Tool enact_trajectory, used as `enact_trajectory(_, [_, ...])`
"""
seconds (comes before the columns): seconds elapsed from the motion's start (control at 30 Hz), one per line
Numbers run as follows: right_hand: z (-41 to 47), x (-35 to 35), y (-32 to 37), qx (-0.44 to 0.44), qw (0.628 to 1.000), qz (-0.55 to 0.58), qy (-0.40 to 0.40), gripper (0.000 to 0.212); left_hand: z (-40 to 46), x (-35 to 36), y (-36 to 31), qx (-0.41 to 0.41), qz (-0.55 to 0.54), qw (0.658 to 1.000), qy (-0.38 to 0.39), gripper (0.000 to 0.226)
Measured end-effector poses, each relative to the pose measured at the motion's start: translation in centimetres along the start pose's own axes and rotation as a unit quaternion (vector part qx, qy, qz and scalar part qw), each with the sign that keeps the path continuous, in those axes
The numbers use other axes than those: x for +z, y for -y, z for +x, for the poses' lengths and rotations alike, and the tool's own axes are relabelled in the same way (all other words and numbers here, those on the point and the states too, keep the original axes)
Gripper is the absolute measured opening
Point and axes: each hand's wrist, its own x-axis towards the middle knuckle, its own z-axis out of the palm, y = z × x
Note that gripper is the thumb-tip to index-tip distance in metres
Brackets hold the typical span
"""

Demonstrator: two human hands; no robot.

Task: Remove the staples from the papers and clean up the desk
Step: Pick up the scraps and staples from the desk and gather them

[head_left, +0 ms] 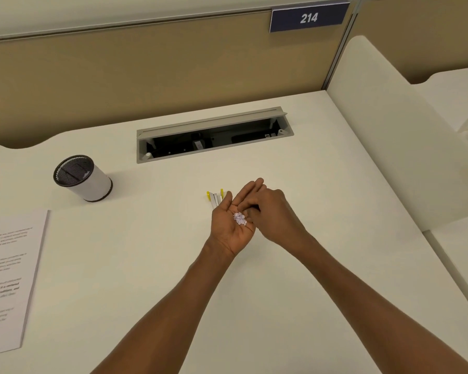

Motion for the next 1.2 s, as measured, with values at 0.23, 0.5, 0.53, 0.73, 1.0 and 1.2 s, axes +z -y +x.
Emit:
enact_trajectory(0.23, [0.5, -0.1, 1.0, -0.015, 1.0, -0.015, -0.018, 0.015, -0.5, 0.5, -0.3, 0.005, -0.012, 1.0, 0.021, 0.06])
enact_trajectory(0.5, [0.1, -0.5, 0.1, -0.034, 0.999, 0.012, -0.007, 0.03, -0.2, 0.5, -0.3, 0.01, -0.019, 1.0, 0.015, 0.061])
enact_trajectory(0.53, [0.0, -0.5, 0.0, -0.031, 0.999, 0.03, -0.021, 0.028, -0.2, 0.5, -0.3, 0.011, -0.023, 1.0, 0.013, 0.061])
enact_trajectory(0.73, [0.6, -1.3, -2.7, 0.084, 0.931, 0.339, -0.108, 0.015, -0.8, 0.3, -0.6, 0.022, -0.041, 0.999, 0.001, 0.052])
enact_trajectory(1.0, [2.5, -2.3, -14.1, 0.248, 0.938, 0.132, -0.201, 0.01, -1.2, -0.7, -1.6, 0.03, -0.043, 0.999, -0.017, 0.051])
enact_trajectory(1.2, [4.1, -1.9, -15.9, 0.169, 0.973, -0.003, -0.157, 0.009, -1.4, -0.8, -1.6, 0.025, -0.036, 0.999, -0.018, 0.05])
